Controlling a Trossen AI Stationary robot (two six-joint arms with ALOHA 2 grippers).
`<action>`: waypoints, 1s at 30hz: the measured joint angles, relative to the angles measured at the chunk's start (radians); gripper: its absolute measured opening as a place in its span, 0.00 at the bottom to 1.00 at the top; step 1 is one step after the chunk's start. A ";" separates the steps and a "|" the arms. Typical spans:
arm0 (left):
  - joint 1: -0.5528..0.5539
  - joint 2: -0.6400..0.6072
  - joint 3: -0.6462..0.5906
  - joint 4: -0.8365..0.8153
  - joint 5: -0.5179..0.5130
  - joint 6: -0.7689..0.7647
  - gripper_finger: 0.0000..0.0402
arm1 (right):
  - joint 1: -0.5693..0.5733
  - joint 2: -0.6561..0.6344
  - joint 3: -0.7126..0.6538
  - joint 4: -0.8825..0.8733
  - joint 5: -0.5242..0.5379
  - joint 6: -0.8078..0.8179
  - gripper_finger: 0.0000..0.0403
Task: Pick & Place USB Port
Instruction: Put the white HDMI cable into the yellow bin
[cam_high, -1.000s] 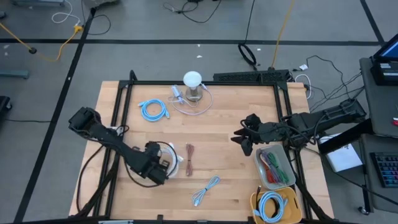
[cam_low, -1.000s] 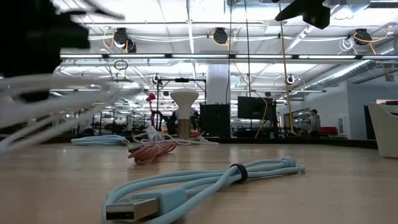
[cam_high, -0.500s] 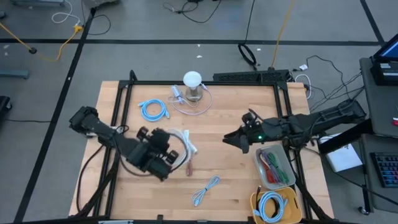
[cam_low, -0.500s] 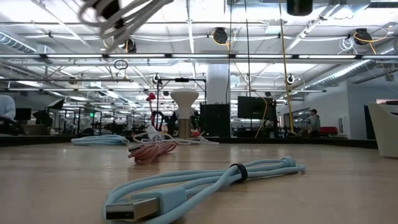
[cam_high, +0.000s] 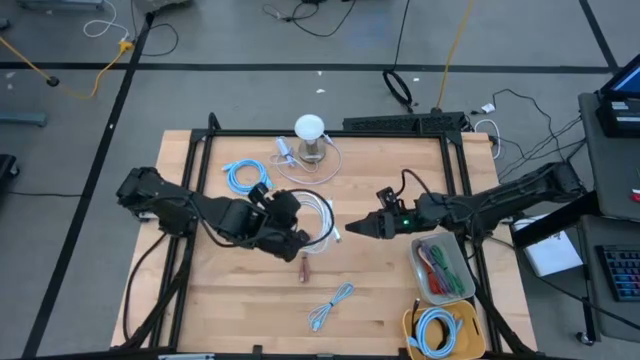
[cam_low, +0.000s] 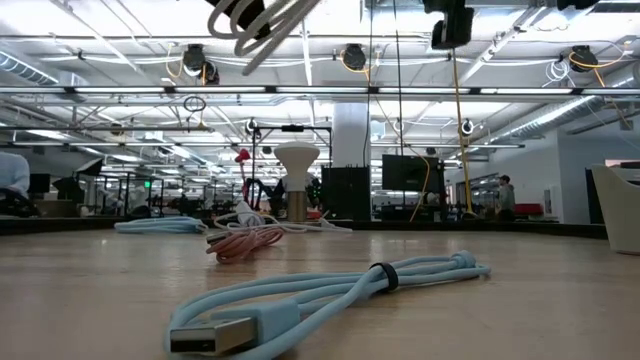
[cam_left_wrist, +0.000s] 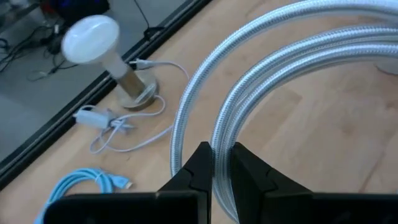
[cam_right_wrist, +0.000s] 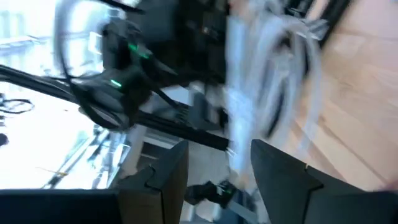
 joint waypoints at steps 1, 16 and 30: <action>0.000 0.003 0.000 0.006 0.004 0.005 0.08 | -0.004 0.000 0.000 0.013 0.000 -0.004 0.42; 0.012 0.030 0.000 0.202 0.043 0.068 0.08 | -0.026 0.000 0.000 -0.014 -0.001 -0.027 0.42; 0.059 0.031 0.000 0.313 0.096 0.164 0.08 | -0.030 0.000 0.001 -0.015 -0.005 -0.033 0.42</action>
